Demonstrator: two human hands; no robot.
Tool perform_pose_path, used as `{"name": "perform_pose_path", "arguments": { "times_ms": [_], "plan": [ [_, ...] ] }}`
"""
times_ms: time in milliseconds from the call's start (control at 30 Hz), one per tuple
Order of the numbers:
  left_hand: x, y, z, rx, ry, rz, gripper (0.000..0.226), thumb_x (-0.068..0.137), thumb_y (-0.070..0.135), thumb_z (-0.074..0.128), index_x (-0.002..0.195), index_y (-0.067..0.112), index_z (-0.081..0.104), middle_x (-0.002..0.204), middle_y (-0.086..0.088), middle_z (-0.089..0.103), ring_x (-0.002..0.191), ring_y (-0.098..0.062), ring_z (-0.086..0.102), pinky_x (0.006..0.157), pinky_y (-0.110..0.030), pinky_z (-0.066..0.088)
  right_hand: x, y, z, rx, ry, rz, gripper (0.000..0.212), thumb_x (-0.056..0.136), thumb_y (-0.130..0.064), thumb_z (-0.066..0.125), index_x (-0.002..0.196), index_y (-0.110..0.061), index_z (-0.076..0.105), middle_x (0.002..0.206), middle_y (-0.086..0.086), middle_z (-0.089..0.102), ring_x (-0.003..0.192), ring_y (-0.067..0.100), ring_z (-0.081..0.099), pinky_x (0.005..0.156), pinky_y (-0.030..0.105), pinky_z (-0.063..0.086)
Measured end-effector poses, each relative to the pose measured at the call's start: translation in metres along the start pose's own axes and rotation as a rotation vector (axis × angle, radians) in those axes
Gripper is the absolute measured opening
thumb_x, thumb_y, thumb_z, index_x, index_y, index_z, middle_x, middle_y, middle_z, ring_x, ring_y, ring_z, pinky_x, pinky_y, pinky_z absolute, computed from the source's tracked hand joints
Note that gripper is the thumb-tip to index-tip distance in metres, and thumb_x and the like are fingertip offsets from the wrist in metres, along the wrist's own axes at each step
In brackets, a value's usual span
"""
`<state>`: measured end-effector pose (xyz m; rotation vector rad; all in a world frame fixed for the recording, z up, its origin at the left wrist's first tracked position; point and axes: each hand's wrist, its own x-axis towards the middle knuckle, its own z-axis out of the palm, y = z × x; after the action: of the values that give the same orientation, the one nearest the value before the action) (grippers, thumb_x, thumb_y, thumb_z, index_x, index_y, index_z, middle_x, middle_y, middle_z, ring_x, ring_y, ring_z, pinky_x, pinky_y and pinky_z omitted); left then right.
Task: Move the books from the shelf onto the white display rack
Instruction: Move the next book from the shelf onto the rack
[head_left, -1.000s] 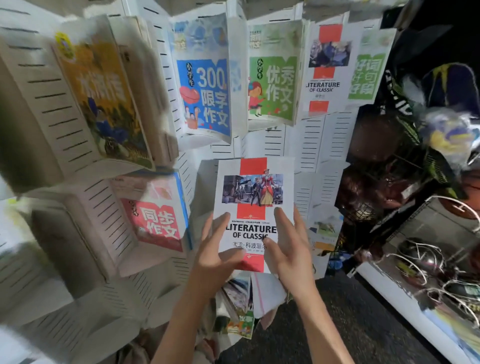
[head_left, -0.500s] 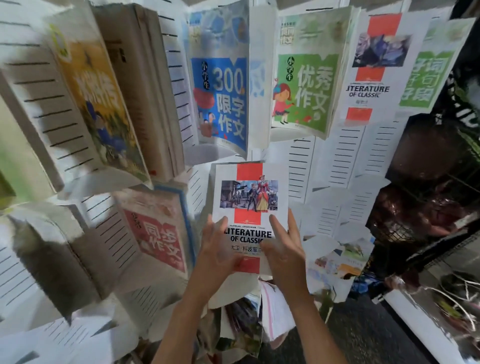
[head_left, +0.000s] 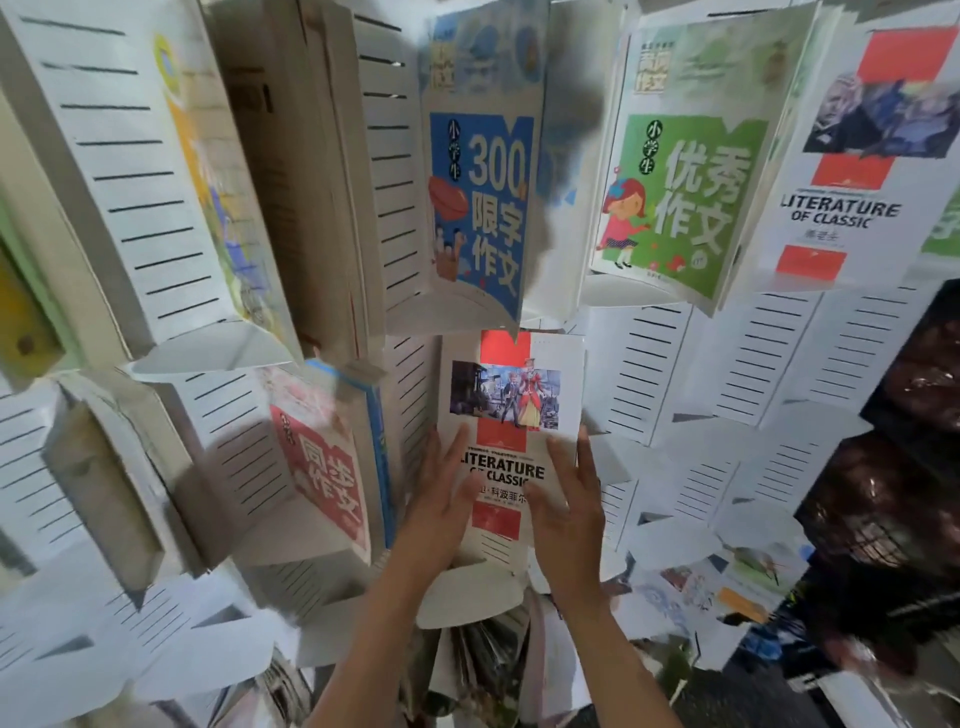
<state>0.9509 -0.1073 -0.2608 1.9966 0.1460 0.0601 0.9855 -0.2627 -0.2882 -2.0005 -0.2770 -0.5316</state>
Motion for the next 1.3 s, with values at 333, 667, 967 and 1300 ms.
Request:
{"name": "perform_pose_path", "arguments": {
  "times_ms": [333,667,967,1300],
  "plan": [
    [-0.005,0.023,0.027,-0.008,0.178,-0.108,0.056,0.098,0.064,0.01,0.15,0.051,0.024,0.165,0.018,0.009,0.153,-0.012,0.002,0.125,-0.046,0.004,0.002,-0.004,0.017,-0.044,0.079,0.008,0.058,0.097,-0.038,0.043,0.147,-0.058,0.021,0.16,-0.017,0.017,0.13,0.008,0.03,0.1,0.056,0.05],
    [0.009,0.007,0.028,-0.243,0.133,-0.044,0.063,0.075,0.095,0.013,0.135,0.078,0.015,0.163,0.027,-0.002,0.153,-0.008,0.002,0.122,-0.056,0.015,0.007,-0.006,0.011,-0.091,-0.024,-0.078,0.083,0.1,-0.011,0.049,0.153,-0.045,-0.005,0.161,-0.005,0.014,0.148,0.008,0.014,0.114,0.04,0.034],
    [0.032,0.012,0.034,-0.324,0.106,-0.107,0.074,0.073,0.098,0.017,0.142,0.069,0.02,0.16,-0.002,0.03,0.15,-0.027,0.026,0.109,-0.061,0.038,0.022,-0.001,0.015,-0.071,-0.022,-0.017,0.086,0.094,0.0,0.056,0.147,-0.045,0.006,0.161,0.002,0.025,0.135,0.031,0.046,0.085,0.053,0.058],
    [0.037,0.013,0.026,-0.471,0.03,-0.147,0.083,0.074,0.095,0.033,0.146,0.055,0.029,0.154,0.004,0.041,0.141,-0.02,0.041,0.113,-0.057,0.036,0.025,0.012,0.018,-0.067,-0.028,-0.021,0.098,0.093,-0.002,0.059,0.148,-0.054,-0.002,0.161,-0.004,0.023,0.132,0.029,0.049,0.08,0.048,0.061]
  ]
}}
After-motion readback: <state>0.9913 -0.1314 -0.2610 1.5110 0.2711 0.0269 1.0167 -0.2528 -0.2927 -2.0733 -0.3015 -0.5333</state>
